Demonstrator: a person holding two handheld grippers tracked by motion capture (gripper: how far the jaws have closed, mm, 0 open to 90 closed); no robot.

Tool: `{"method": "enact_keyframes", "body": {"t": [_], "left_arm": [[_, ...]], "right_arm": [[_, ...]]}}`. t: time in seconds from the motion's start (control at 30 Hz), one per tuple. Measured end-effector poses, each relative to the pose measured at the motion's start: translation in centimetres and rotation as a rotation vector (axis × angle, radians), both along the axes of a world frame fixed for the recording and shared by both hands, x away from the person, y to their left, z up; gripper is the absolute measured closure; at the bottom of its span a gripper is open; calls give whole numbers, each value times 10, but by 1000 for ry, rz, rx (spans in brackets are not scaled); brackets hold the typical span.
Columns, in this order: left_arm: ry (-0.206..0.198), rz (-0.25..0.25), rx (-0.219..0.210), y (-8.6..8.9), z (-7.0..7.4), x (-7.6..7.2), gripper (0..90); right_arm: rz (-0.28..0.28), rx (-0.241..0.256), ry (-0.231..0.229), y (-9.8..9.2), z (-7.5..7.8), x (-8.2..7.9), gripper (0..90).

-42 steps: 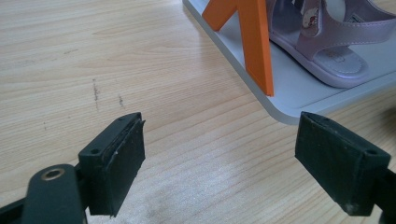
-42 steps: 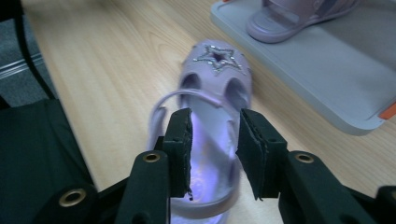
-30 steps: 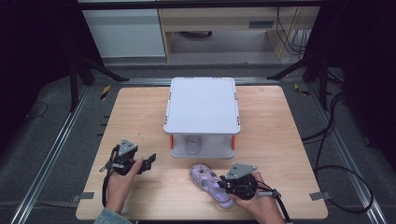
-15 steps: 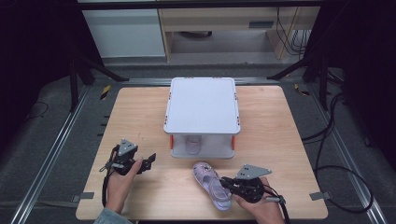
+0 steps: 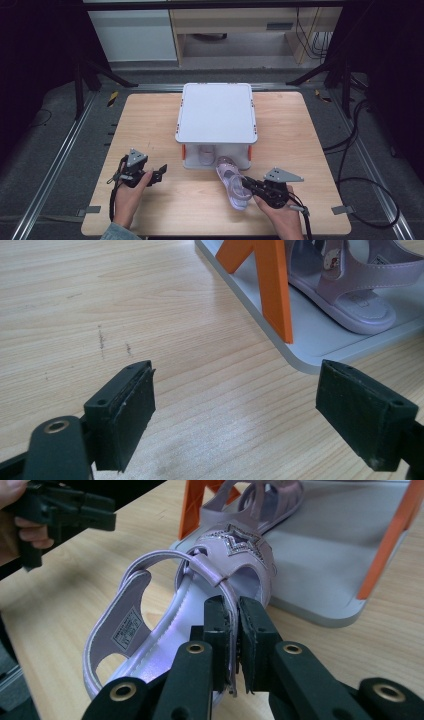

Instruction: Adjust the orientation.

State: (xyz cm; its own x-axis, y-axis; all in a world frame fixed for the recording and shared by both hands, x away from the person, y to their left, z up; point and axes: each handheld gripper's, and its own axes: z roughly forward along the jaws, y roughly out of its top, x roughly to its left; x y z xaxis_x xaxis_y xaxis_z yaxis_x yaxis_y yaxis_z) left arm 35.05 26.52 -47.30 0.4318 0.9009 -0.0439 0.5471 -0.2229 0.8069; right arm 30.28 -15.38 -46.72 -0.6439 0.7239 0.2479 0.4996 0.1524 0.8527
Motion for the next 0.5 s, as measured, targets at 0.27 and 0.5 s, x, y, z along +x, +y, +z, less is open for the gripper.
{"method": "enact_keyframes", "body": {"t": [0.27, 0.5], "left_arm": [[3, -23, -5, -1, 2, 2, 187], [-34, -45, -67, -5, 17, 1, 193]], "right_arm": [[-46, 11, -17, -1, 0, 6, 832], [-82, 16, -28, 0, 1, 9, 832]]}}
